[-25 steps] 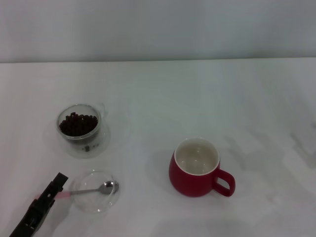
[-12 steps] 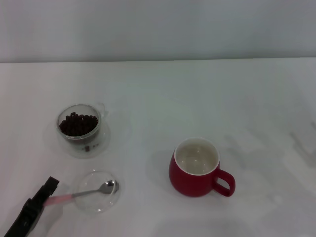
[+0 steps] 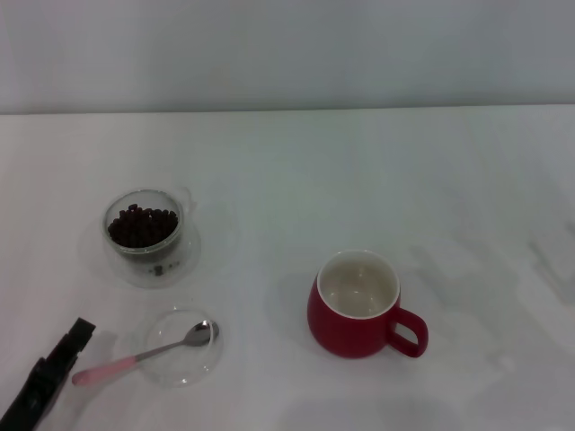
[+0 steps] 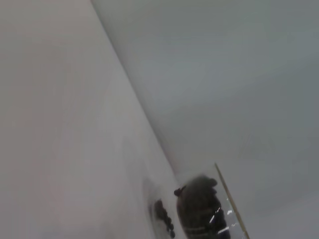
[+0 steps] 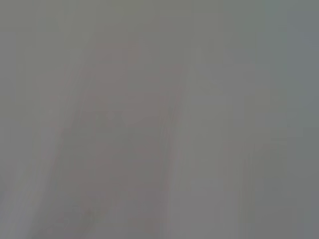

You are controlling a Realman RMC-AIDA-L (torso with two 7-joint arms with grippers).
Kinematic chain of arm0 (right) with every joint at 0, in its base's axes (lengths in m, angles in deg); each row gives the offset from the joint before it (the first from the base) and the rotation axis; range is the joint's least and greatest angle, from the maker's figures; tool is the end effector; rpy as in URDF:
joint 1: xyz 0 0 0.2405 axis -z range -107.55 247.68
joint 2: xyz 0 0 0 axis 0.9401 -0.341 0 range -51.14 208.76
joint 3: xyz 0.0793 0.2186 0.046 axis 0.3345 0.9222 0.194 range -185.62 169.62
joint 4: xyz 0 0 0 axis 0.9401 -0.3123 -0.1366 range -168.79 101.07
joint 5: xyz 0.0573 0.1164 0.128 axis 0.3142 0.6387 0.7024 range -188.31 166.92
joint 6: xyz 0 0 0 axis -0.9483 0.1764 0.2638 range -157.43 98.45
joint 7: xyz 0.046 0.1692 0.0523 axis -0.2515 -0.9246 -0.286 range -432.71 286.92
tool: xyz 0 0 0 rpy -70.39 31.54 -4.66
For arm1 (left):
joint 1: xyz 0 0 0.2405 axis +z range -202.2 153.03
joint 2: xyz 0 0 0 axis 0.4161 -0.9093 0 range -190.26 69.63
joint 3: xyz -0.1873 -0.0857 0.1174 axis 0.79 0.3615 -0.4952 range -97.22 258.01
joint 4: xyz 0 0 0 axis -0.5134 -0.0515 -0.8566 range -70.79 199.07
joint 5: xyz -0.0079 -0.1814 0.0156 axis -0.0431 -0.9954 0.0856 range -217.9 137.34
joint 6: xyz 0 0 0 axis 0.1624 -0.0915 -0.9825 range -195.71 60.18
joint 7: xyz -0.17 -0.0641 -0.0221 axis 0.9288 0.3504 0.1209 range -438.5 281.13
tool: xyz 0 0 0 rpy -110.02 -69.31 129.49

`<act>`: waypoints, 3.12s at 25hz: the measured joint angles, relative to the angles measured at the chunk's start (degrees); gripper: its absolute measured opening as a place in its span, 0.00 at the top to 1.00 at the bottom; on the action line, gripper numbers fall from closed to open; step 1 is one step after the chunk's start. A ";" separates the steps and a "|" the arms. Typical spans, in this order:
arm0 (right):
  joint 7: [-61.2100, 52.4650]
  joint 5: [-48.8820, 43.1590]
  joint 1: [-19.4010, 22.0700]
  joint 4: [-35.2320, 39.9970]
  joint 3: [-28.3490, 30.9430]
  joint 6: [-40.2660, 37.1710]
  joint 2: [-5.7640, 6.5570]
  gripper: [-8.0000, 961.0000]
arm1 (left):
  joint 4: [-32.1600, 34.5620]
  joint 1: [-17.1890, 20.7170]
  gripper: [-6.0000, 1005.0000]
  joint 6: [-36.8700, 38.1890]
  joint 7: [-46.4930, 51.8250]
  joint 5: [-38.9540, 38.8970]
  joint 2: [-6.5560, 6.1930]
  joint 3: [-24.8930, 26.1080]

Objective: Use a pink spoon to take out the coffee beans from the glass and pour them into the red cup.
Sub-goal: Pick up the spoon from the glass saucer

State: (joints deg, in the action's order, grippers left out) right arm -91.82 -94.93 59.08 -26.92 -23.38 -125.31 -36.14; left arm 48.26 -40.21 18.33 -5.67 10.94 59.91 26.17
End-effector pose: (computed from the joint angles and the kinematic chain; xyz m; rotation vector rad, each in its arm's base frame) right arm 0.3138 0.2490 0.0625 -1.7275 0.2555 0.7712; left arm -0.3044 0.2194 -0.0600 -1.4259 -1.7324 -1.3506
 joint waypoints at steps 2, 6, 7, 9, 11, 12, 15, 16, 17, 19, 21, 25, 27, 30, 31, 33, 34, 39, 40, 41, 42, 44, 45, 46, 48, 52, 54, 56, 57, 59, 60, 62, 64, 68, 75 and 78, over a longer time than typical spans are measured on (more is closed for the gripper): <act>0.10 -0.02 0.04 0.00 0.00 0.07 0.00 0.27 | 0.48 0.01 0.80 0.32 -0.05 -0.04 -0.07 0.00; 0.17 -0.05 0.03 -0.04 -0.01 0.12 0.00 0.27 | 1.50 0.48 0.79 0.69 -0.86 -0.02 -0.08 -0.04; 0.18 -0.05 0.01 -0.06 -0.01 0.12 0.00 0.27 | 1.55 0.56 0.79 0.81 -1.39 -0.02 -0.08 -0.03; 0.18 -0.06 -0.01 -0.08 -0.01 0.12 0.00 0.27 | 1.73 0.62 0.79 1.11 -2.20 0.00 -0.09 -0.03; 0.19 -0.06 -0.01 -0.09 -0.01 0.12 0.00 0.27 | 2.28 1.21 0.79 1.40 -3.25 -0.20 -0.16 -0.05; 0.20 -0.06 -0.01 -0.09 -0.01 0.13 0.00 0.27 | 2.28 1.21 0.79 1.40 -3.25 -0.20 -0.16 -0.05; 0.18 -0.06 -0.01 -0.09 0.00 0.21 0.00 0.27 | 3.91 2.97 0.78 2.21 -4.12 -1.22 -0.23 -0.01; 0.17 -0.05 -0.01 -0.09 -0.01 0.28 0.00 0.27 | 4.50 3.85 0.78 2.61 -4.48 -1.72 -0.26 0.00; 0.17 -0.06 -0.02 -0.09 0.00 0.35 0.00 0.27 | 5.13 4.79 0.78 3.48 -5.03 -2.57 -0.26 0.00; 0.17 -0.05 -0.06 -0.09 0.00 0.71 0.00 0.27 | 5.54 5.72 0.78 4.84 -5.78 -3.25 -0.26 0.00; 0.16 -0.05 -0.13 -0.09 0.00 0.96 0.00 0.27 | 5.78 6.43 0.78 6.22 -6.59 -3.54 -0.26 -0.04; 0.15 -0.05 -0.38 -0.07 0.00 1.28 0.00 0.27 | 5.64 6.97 0.78 7.30 -8.62 -2.86 -0.17 -0.34; 0.15 -0.05 -0.59 -0.04 0.00 1.54 0.00 0.27 | 5.49 7.16 0.78 8.31 -10.72 -1.31 -0.01 -0.47; 0.13 -0.05 -0.86 -0.01 0.00 1.90 0.00 0.27 | 4.92 7.17 0.79 10.56 -14.50 1.66 0.12 -0.51; 0.13 -0.05 -0.92 0.00 0.00 2.04 0.00 0.27 | 4.50 7.11 0.79 11.44 -16.25 2.92 0.17 -0.51; 0.13 -0.05 -1.01 0.00 -0.01 2.21 0.00 0.27 | 3.89 6.88 0.79 12.68 -19.09 5.21 0.26 -0.53; 0.14 -0.05 -1.05 -0.01 -0.02 2.27 0.00 0.27 | 3.68 6.73 0.79 13.36 -20.56 6.75 0.30 -0.53; 0.15 -0.04 -1.16 -0.07 -0.09 2.33 0.00 0.27 | 2.85 5.44 0.79 14.32 -23.30 10.91 0.36 -0.55; 0.15 -0.05 -1.16 -0.08 -0.09 2.30 0.00 0.27 | 2.41 5.02 0.79 14.21 -23.33 11.18 0.33 -0.65; 0.17 -0.05 -1.16 -0.08 -0.09 2.23 0.00 0.27 | 2.02 4.73 0.79 13.96 -23.34 11.28 0.31 -0.82; 0.19 -0.05 -1.16 -0.09 -0.09 2.17 0.00 0.27 | 1.66 4.45 0.79 13.62 -23.30 11.33 0.30 -0.99; 0.22 -0.05 -1.15 -0.09 -0.09 2.13 -0.03 0.27 | 1.04 4.11 0.79 12.76 -22.82 11.24 0.29 -1.19; 0.22 -0.05 -1.15 -0.09 -0.09 2.09 -0.05 0.27 | 0.73 3.97 0.79 12.37 -22.48 11.17 0.32 -1.20; 0.23 -0.05 -1.15 -0.09 -0.09 2.06 -0.08 0.27 | 0.47 3.83 0.79 12.09 -22.17 11.07 0.33 -1.21; 0.23 -0.05 -1.15 -0.09 -0.09 2.02 -0.09 0.27 | -0.04 3.53 0.79 11.34 -21.26 11.00 0.38 -1.23; 0.26 -0.05 -1.13 -0.09 -0.09 1.94 -0.09 0.27 | -0.27 3.35 0.79 9.19 -19.65 11.07 0.35 -1.21; 0.26 -0.05 -1.10 -0.09 -0.09 1.92 -0.09 0.27 | -0.58 3.34 0.79 7.98 -19.06 10.96 0.38 -1.00; 0.27 -0.05 -1.07 -0.09 -0.10 1.91 -0.09 0.27 | -0.74 3.28 0.79 6.68 -18.17 10.90 0.38 -0.85; 0.28 -0.05 -1.08 -0.09 -0.11 1.90 -0.09 0.27 | -0.74 3.21 0.79 6.03 -17.60 10.90 0.38 -0.83; 0.29 -0.05 -1.11 -0.09 -0.15 1.88 -0.09 0.27 | -0.73 2.96 0.79 4.58 -15.81 10.88 0.37 -0.81; 0.29 -0.05 -1.12 -0.09 -0.16 1.87 -0.09 0.27 | -0.67 2.82 0.79 4.11 -15.03 10.86 0.34 -0.79; 0.28 -0.05 -1.12 -0.09 -0.18 1.86 -0.09 0.27 | -0.66 2.52 0.79 3.50 -14.05 10.84 0.29 -0.74; 0.26 -0.05 -1.13 -0.09 -0.18 1.85 -0.09 0.27 | -0.73 2.41 0.79 3.27 -13.94 10.81 0.29 -0.73; 0.20 -0.05 -1.15 -0.09 -0.18 1.85 -0.09 0.27 | -0.74 2.63 0.79 2.80 -13.77 10.53 0.27 -0.26; 0.18 -0.05 -1.15 -0.22 -0.18 1.85 -0.09 0.27 | -0.73 2.88 0.79 1.43 -12.28 9.36 0.14 0.00; 0.18 -0.05 -1.15 -0.26 -0.18 1.85 -0.10 0.27 | -0.74 2.84 0.79 1.14 -12.03 9.35 0.07 0.00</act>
State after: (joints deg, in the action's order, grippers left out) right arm -91.64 -94.98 57.94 -27.18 -23.56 -123.46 -36.24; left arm 47.52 -37.37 19.47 -17.71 20.29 59.97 26.17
